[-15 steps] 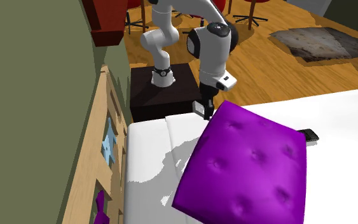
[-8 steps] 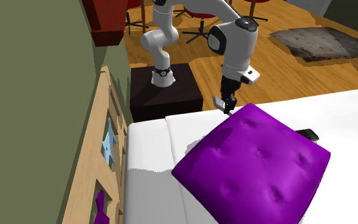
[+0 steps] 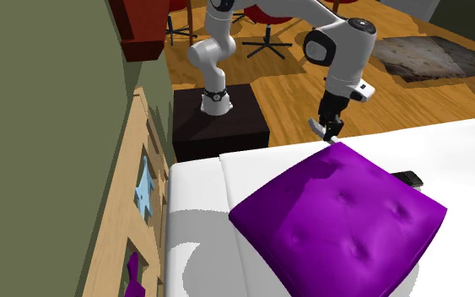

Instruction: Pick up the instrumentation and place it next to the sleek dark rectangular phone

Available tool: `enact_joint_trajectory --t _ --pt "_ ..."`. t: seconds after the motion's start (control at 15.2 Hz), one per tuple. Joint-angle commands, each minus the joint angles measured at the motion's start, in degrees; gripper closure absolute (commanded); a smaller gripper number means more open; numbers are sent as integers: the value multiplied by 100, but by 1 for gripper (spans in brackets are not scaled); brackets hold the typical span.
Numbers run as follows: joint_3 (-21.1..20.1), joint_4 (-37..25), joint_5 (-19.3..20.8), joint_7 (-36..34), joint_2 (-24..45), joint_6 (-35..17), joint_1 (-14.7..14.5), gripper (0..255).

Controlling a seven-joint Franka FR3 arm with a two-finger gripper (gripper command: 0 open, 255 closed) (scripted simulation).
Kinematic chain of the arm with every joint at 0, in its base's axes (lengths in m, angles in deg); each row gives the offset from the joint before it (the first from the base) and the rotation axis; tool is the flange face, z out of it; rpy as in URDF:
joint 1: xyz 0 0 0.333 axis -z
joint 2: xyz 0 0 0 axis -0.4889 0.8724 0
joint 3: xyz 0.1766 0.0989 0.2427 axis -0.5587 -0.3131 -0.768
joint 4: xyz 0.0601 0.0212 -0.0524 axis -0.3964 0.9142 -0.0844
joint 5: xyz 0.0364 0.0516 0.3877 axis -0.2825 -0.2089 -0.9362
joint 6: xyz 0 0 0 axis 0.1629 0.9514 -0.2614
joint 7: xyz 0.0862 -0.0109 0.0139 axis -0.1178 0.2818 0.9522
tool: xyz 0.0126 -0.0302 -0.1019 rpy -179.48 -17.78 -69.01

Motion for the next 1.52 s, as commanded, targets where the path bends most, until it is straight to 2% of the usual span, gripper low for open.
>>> enact_joint_trajectory --t 0.0,0.4,0.79,1.45 --pt "-71 -298 13 -225 208 94 -145 255" --pt "-247 -1269 76 -873 830 444 -602 255" --pt "-365 -2677 137 -1426 1695 988 -1036 255" --pt "-363 -2071 137 -1428 1794 282 -1036 255"
